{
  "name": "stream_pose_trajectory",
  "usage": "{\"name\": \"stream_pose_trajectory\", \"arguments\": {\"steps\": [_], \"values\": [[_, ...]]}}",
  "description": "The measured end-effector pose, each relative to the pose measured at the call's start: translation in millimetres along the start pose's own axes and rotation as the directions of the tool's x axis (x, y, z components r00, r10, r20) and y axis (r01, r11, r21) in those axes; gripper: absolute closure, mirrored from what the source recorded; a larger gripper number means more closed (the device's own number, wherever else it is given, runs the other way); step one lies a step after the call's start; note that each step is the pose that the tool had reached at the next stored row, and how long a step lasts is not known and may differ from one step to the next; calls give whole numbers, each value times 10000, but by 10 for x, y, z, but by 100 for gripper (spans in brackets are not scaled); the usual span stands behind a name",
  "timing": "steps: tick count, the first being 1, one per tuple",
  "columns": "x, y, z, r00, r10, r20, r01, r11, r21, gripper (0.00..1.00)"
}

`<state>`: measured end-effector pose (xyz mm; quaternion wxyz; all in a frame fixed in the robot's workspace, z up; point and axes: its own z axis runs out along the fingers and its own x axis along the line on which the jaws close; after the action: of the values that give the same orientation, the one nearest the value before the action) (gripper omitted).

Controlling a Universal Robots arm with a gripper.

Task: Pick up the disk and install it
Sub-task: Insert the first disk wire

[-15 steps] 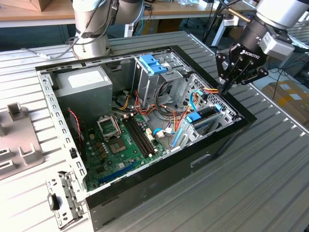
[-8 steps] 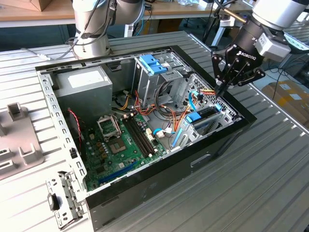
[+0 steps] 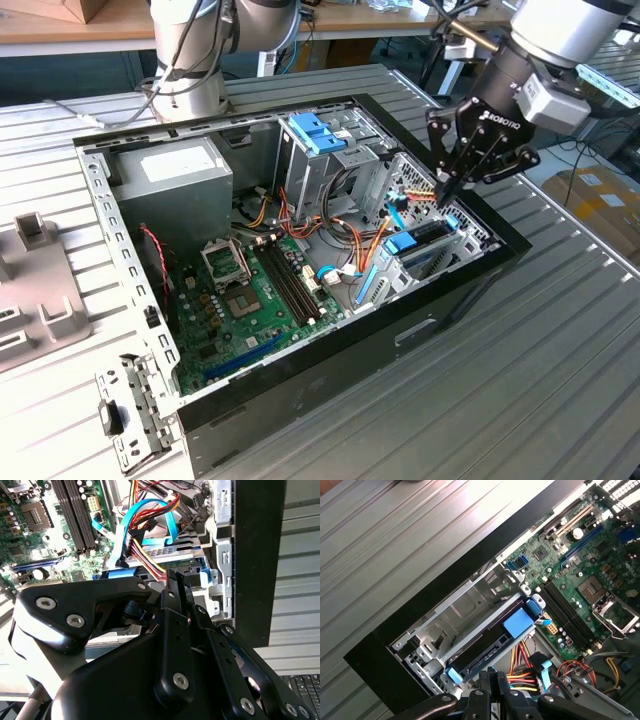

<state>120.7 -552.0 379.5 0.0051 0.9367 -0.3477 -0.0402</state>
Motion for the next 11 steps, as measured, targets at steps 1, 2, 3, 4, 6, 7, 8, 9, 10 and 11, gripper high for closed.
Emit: {"name": "stream_pose_trajectory", "arguments": {"steps": [1,2,3,4,6,7,8,9,10,11], "values": [[-9,8,2,10000,-1,0,1,10000,0,83],[-20,20,5,10000,0,-1,0,10000,0,83],[-30,30,8,10000,-1,0,1,10000,1,83],[-40,40,11,10000,0,0,0,10000,1,83],[-62,62,17,10000,0,0,0,10000,1,83],[-78,78,22,10000,0,0,0,10000,1,83],[-91,89,25,10000,-1,1,1,10000,1,83],[-102,101,28,10000,0,0,0,10000,1,83],[-115,113,32,10000,0,0,0,10000,0,83],[-126,123,35,10000,-1,0,1,10000,1,83]]}}
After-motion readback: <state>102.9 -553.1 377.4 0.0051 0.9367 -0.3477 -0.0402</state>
